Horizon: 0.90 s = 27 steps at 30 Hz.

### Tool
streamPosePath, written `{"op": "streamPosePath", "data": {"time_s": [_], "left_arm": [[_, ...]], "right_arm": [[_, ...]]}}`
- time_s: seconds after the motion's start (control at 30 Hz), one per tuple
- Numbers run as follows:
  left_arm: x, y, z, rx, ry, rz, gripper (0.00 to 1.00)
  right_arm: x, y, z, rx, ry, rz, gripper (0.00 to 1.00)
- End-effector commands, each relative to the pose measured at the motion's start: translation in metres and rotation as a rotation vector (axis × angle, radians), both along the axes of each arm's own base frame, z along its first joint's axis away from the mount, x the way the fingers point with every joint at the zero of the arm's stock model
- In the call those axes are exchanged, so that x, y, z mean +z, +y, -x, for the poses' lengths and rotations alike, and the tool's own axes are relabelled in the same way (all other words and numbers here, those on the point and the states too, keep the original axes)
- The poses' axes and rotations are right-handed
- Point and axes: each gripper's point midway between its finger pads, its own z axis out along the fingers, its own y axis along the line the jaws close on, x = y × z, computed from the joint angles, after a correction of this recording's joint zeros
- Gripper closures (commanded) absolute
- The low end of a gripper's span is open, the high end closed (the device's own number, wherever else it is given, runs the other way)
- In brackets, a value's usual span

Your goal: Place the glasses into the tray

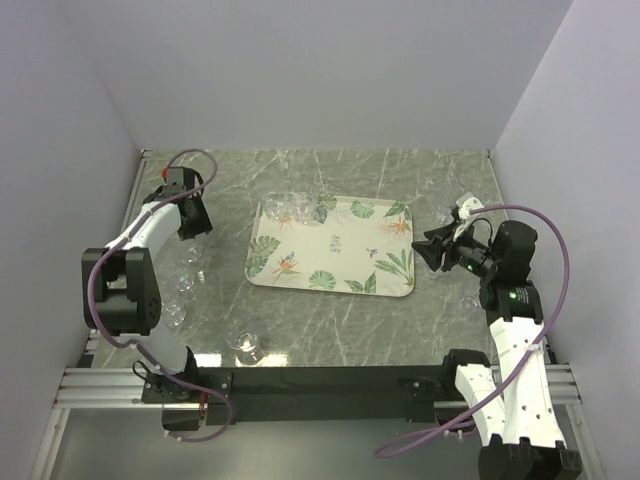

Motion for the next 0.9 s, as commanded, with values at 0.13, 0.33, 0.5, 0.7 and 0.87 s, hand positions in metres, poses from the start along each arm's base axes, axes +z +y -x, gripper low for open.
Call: {"op": "streamPosePath", "data": {"time_s": [0.13, 0.33, 0.5, 0.7, 0.87], "left_arm": [[0.018, -0.001, -0.013, -0.003, -0.033, -0.101, 0.83], [0.031, -0.007, -0.016, -0.03, -0.072, -0.153, 1.0], [0.049, -0.027, -0.017, -0.082, -0.129, -0.151, 1.0], [0.065, -0.067, -0.012, -0.17, -0.196, -0.129, 1.0], [0.072, -0.104, -0.012, -0.25, -0.231, -0.073, 1.0]], "right_arm": [[0.01, -0.004, -0.003, -0.015, -0.044, 0.001, 0.49], [0.008, -0.007, -0.005, -0.026, -0.038, 0.0, 0.5], [0.007, -0.008, -0.006, -0.033, -0.036, 0.002, 0.49], [0.004, -0.01, -0.007, -0.038, -0.025, -0.001, 0.5], [0.003, -0.011, -0.008, -0.04, -0.019, -0.002, 0.5]]}}
